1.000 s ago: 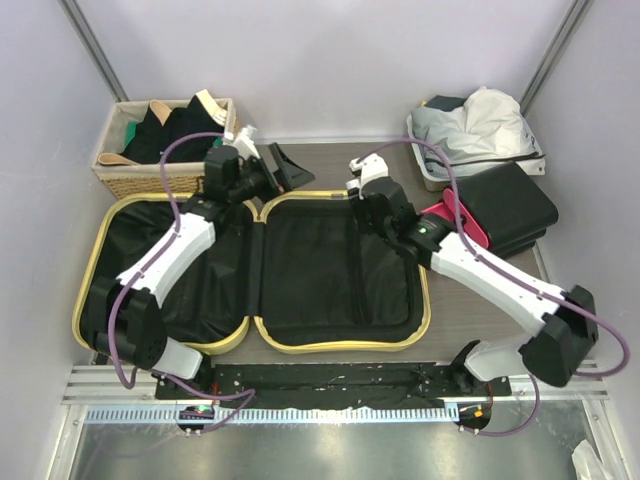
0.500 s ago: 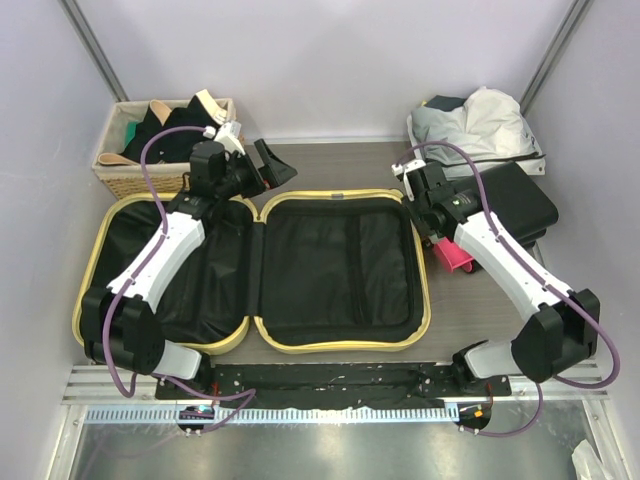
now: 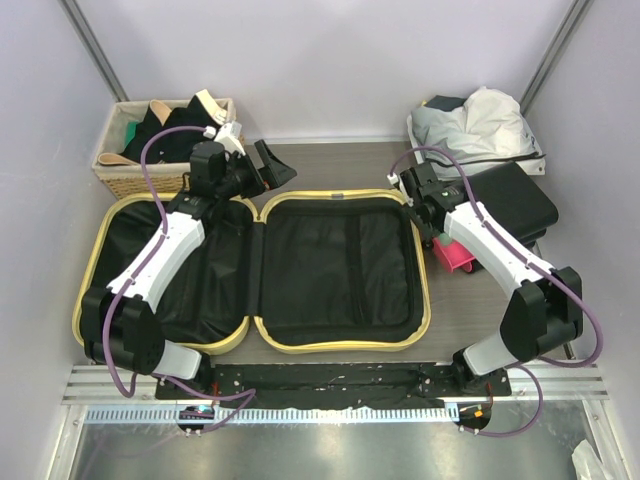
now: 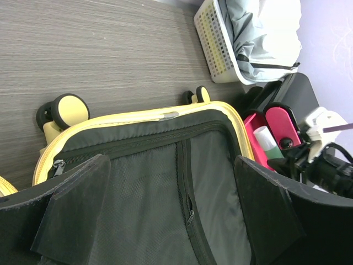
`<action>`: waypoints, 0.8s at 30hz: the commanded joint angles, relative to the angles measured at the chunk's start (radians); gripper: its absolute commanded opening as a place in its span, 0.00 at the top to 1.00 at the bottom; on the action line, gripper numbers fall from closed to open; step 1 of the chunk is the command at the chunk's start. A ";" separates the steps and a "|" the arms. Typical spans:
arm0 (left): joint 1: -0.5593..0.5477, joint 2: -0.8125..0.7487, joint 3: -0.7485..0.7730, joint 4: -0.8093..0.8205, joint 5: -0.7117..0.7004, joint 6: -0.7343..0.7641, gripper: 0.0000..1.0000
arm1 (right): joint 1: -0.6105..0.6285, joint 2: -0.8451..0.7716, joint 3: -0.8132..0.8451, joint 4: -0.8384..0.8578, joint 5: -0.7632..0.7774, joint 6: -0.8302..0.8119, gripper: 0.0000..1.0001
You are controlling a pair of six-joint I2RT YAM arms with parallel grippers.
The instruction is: Open, take out, and arrange the luggage
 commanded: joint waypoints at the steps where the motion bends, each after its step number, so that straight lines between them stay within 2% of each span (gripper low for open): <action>1: -0.001 -0.011 0.042 0.010 0.007 0.017 0.00 | -0.008 0.018 0.039 -0.010 0.066 -0.016 0.99; 5: -0.003 -0.009 0.043 0.010 0.013 0.015 0.00 | -0.012 0.046 0.041 -0.025 0.113 -0.004 0.99; 9: -0.003 -0.009 0.043 0.010 0.013 0.015 0.00 | -0.014 0.072 0.050 -0.036 0.160 0.019 0.81; 11: -0.003 -0.009 0.043 0.009 0.011 0.017 0.00 | -0.014 0.087 0.057 -0.042 0.188 0.027 0.67; 14: -0.003 -0.009 0.042 0.009 0.013 0.017 0.01 | -0.014 0.089 0.068 -0.048 0.186 0.036 0.54; 19: -0.001 -0.009 0.043 0.009 0.011 0.018 0.00 | -0.015 0.075 0.074 -0.051 0.202 0.050 0.47; 20: -0.003 -0.008 0.043 0.006 0.008 0.020 0.00 | -0.015 0.068 0.077 -0.053 0.208 0.053 0.43; 24: -0.003 -0.009 0.043 0.006 0.008 0.020 0.00 | -0.015 0.041 0.083 -0.051 0.215 0.073 0.43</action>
